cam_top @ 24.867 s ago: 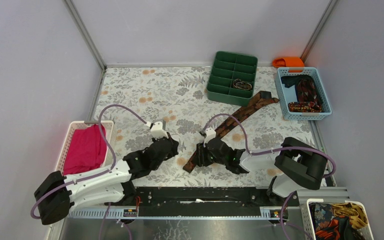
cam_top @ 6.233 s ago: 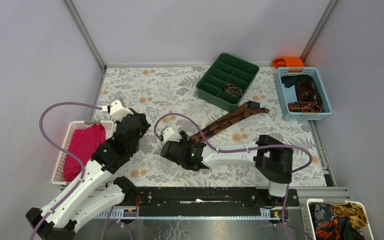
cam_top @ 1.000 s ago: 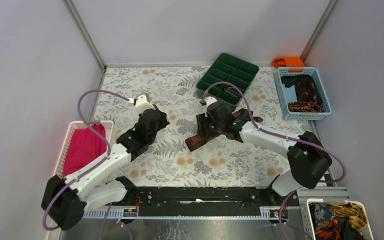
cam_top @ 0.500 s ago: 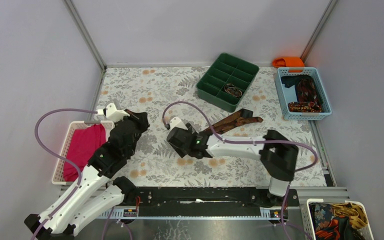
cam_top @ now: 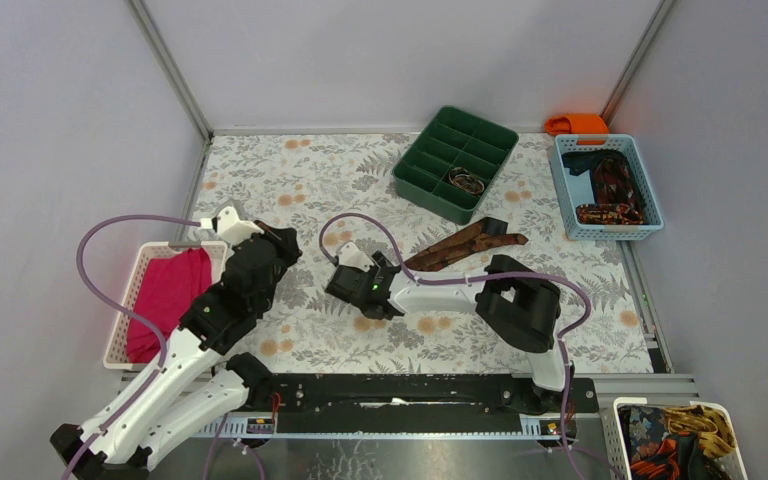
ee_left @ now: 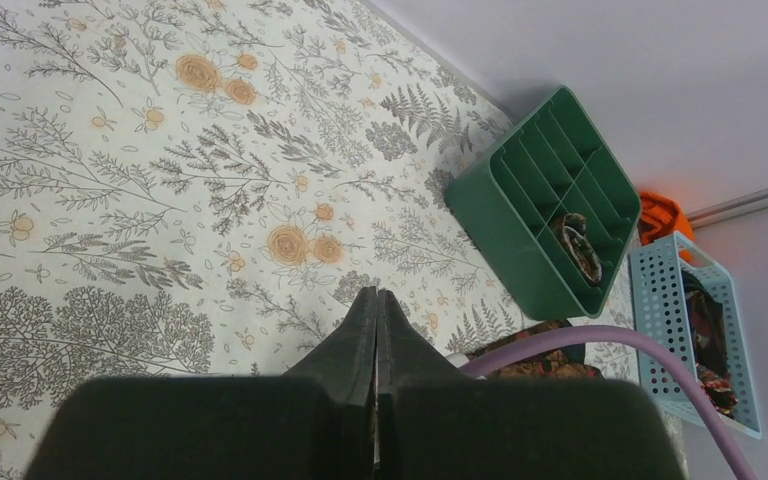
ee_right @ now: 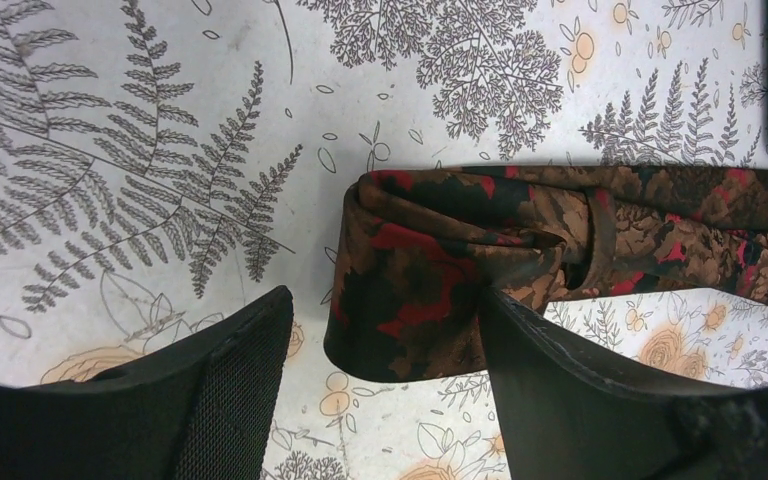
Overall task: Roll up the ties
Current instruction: Roll the tie at the center of the board.
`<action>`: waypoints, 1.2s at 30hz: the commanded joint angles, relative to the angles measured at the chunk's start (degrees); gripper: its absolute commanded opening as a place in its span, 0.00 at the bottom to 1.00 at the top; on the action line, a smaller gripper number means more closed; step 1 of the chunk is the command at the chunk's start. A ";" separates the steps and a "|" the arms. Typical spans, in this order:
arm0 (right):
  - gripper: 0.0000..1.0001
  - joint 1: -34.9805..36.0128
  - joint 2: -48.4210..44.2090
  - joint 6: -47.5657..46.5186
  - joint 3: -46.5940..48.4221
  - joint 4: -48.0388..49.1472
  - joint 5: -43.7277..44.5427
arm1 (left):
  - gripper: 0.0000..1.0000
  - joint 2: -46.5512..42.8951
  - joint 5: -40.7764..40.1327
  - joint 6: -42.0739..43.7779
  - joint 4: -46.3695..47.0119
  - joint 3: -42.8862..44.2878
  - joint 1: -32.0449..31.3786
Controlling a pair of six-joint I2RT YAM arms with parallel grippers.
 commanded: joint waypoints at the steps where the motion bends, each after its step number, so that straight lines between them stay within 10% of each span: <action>1: 0.74 -0.55 2.48 1.30 2.17 -1.23 3.56 | 0.00 0.13 0.08 1.54 1.57 -1.24 0.37; 18: 0.31 -4.88 1.95 0.17 1.99 2.24 -4.24 | 0.00 0.39 0.22 2.32 3.52 -2.26 0.37; 36: 0.30 -11.51 -8.61 6.14 -5.58 18.94 -47.10 | 0.00 -1.37 -0.46 4.23 1.43 -0.54 0.37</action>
